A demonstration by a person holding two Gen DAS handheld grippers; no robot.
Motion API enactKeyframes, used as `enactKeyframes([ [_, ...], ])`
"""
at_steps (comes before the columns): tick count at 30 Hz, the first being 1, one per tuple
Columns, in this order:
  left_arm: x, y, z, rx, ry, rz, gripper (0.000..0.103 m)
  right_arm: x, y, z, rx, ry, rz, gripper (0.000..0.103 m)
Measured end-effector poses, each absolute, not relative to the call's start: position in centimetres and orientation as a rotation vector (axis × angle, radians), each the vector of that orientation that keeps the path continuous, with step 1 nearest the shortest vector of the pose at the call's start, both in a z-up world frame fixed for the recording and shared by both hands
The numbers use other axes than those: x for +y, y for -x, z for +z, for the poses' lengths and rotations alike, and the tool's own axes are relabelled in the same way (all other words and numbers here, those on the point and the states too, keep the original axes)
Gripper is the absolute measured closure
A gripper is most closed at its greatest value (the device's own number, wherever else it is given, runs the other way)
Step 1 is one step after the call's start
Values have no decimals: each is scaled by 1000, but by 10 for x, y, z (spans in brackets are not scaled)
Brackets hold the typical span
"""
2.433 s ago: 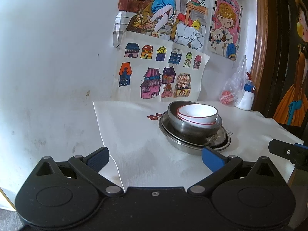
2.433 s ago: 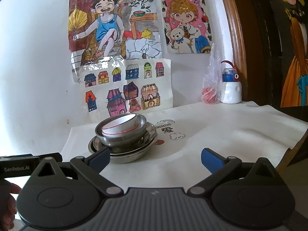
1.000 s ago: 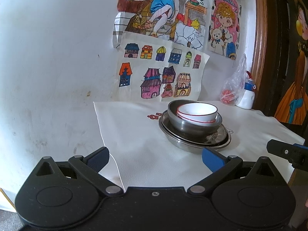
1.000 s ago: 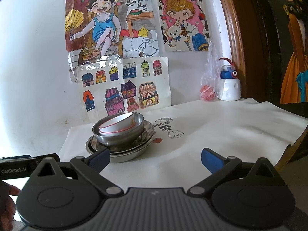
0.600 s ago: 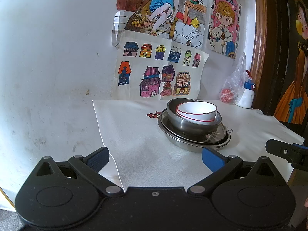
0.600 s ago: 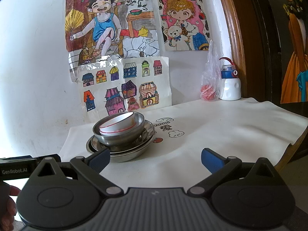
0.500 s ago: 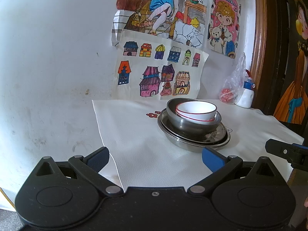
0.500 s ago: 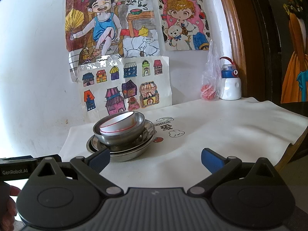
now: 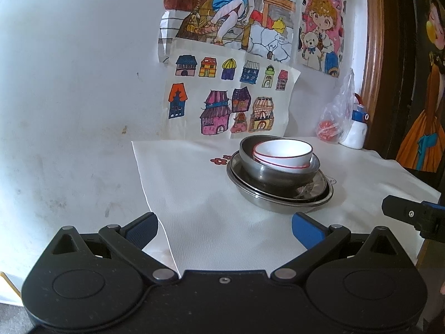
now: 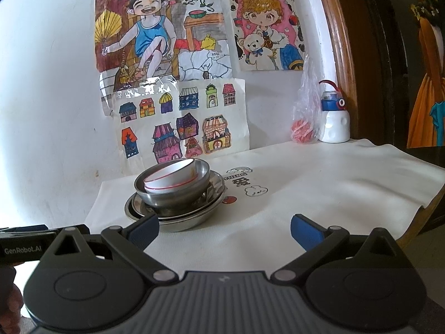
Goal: Organize plates and bowls
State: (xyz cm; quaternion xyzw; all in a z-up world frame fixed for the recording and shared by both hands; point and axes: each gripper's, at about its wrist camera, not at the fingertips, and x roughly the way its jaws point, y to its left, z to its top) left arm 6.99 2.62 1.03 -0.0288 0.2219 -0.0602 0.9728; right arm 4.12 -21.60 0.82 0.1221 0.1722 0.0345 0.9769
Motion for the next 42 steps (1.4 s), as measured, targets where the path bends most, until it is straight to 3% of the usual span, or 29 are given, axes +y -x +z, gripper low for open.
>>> enactKeyframes([
  [42, 27, -72, 9, 454, 79, -151, 1, -214, -49, 4, 382, -251, 85, 0],
])
